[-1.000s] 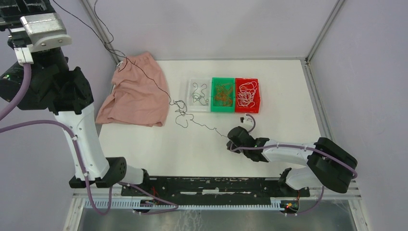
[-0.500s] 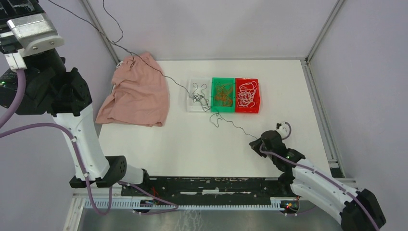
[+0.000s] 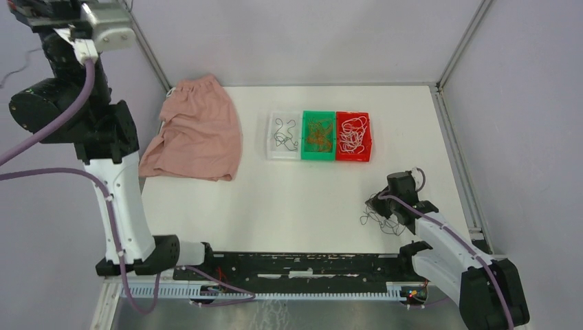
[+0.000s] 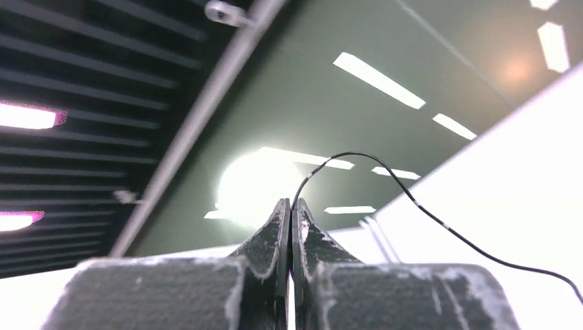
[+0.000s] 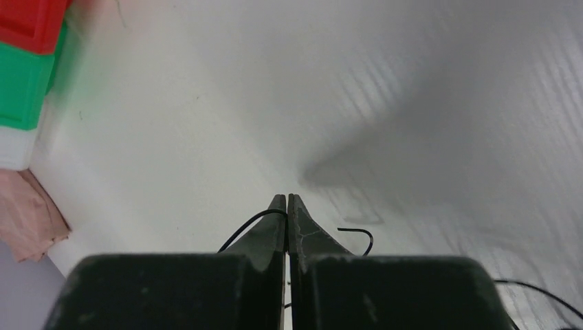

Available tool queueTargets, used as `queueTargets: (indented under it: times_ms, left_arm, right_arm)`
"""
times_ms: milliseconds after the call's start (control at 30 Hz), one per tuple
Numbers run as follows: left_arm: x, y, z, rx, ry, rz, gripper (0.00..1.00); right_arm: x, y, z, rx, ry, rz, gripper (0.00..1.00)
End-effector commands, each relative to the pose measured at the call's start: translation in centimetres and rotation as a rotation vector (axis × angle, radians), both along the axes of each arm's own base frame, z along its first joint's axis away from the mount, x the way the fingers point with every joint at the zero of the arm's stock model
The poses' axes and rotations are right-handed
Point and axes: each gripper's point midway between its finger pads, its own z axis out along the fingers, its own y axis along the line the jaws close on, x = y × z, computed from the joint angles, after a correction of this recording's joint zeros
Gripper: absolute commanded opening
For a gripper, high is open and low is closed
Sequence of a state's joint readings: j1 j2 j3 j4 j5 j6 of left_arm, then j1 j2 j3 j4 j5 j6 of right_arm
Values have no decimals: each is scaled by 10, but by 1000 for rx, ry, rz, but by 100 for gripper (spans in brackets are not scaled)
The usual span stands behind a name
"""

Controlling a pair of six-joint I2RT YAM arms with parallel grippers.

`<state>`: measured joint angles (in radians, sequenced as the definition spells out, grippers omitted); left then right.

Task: Untangle the cables
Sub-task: Untie the cable, then place the cable in the bin.

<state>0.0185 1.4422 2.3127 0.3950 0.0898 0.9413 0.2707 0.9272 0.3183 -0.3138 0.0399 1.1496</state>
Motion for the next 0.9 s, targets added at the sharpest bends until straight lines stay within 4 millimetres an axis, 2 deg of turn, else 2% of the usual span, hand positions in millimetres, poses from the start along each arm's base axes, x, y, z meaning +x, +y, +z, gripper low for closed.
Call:
queueTargets:
  times_ms: [0,100,200,233,267,333,433,533,633,867]
  left_arm:
    - [5,-44,-46,173,198,-193,3]
    - [34,-69,-99,224,408,-350,3]
    - [61,-85,-158,232,601,-470,3]
    - [61,-90,-170,242,639,-501,3]
    - [71,-95,-193,245,704,-542,3]
    - [76,-108,-223,274,781,-620,3]
    - [79,-127,-261,319,882,-744,3]
    - [86,-141,-287,329,949,-828,3]
    - [98,-152,-303,312,985,-860,3]
    - [131,-182,-314,281,1005,-904,3]
  right_arm:
    - [23,21,38,48,-152,130,0]
    - [26,36,54,87,-210,210,0]
    - [27,49,70,109,-255,270,0]
    - [27,53,76,116,-272,288,0]
    - [28,57,82,127,-290,303,0]
    - [31,66,96,164,-332,334,0]
    - [38,85,119,235,-406,393,0]
    - [42,100,136,251,-456,456,0]
    - [45,113,153,302,-507,500,0]
    - [49,127,173,357,-563,545,0]
